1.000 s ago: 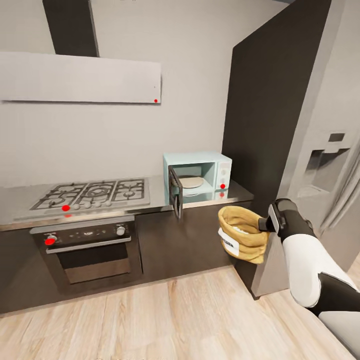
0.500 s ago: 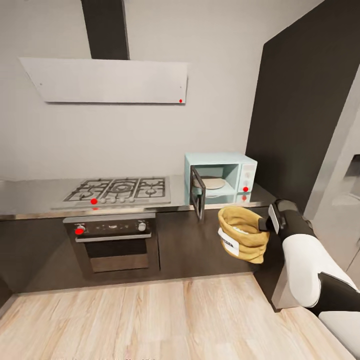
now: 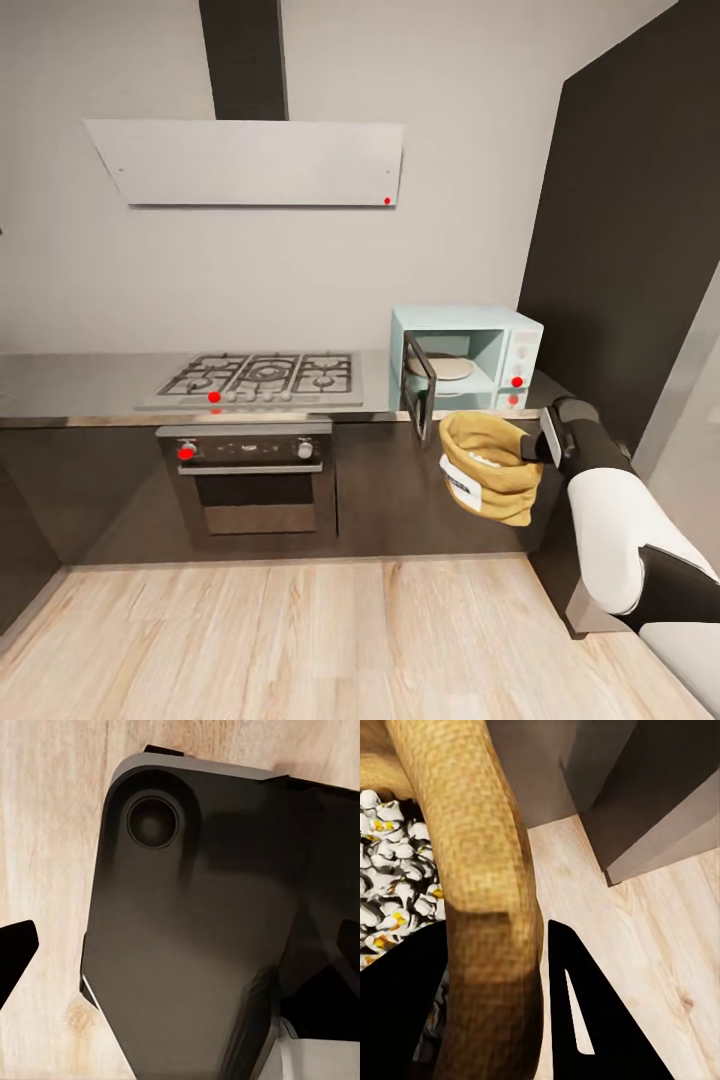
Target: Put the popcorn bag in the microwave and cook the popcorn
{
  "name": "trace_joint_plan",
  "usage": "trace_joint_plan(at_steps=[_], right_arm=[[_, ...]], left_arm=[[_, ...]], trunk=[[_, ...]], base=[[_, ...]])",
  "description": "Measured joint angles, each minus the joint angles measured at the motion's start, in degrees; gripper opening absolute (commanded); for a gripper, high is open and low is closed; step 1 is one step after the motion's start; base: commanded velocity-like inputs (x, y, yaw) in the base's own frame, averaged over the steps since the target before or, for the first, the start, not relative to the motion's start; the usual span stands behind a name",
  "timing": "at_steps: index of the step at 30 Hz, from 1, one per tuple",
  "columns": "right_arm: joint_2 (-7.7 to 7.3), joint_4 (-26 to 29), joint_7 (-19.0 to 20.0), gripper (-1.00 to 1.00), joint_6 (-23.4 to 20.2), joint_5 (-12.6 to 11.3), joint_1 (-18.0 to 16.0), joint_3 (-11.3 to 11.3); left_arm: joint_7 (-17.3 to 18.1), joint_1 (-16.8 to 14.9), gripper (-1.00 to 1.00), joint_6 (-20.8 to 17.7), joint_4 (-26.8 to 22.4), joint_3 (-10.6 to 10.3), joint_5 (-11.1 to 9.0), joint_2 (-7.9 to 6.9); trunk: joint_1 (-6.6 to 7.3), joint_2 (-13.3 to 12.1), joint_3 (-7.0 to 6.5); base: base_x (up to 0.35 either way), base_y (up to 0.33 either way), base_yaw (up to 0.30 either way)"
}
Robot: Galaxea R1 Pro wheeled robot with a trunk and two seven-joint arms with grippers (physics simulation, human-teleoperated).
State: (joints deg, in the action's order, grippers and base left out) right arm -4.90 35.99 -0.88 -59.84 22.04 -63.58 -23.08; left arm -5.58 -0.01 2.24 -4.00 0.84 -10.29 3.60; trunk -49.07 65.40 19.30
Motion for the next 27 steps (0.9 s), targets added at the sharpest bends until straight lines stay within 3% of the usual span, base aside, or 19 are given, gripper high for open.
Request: trace_joint_plan(at_steps=[8, 15, 27], right_arm=[[-0.29, 0.35, 0.03, -1.00, 0.00, 0.14, 0.00, -0.01], [-1.31, 0.38, 0.08, -1.00, -0.01, -0.14, 0.01, -0.02], [-1.28, 0.34, 0.08, -1.00, 0.00, -0.26, 0.00, 0.05]], left_arm=[[-0.01, 0.01, 1.00, 0.00, 0.00, 0.00, 0.00, -0.01], [0.02, 0.01, 1.00, -0.01, 0.00, 0.00, -0.01, 0.03], [0.00, 0.01, 1.00, 0.00, 0.00, 0.00, 0.01, 0.02]], trunk=[[0.00, 0.00, 0.00], [0.00, 0.00, 0.41], [0.00, 0.00, 1.06]], base=[[0.000, 0.000, -0.003], [0.000, 0.000, -0.141], [0.000, 0.000, -0.086]])
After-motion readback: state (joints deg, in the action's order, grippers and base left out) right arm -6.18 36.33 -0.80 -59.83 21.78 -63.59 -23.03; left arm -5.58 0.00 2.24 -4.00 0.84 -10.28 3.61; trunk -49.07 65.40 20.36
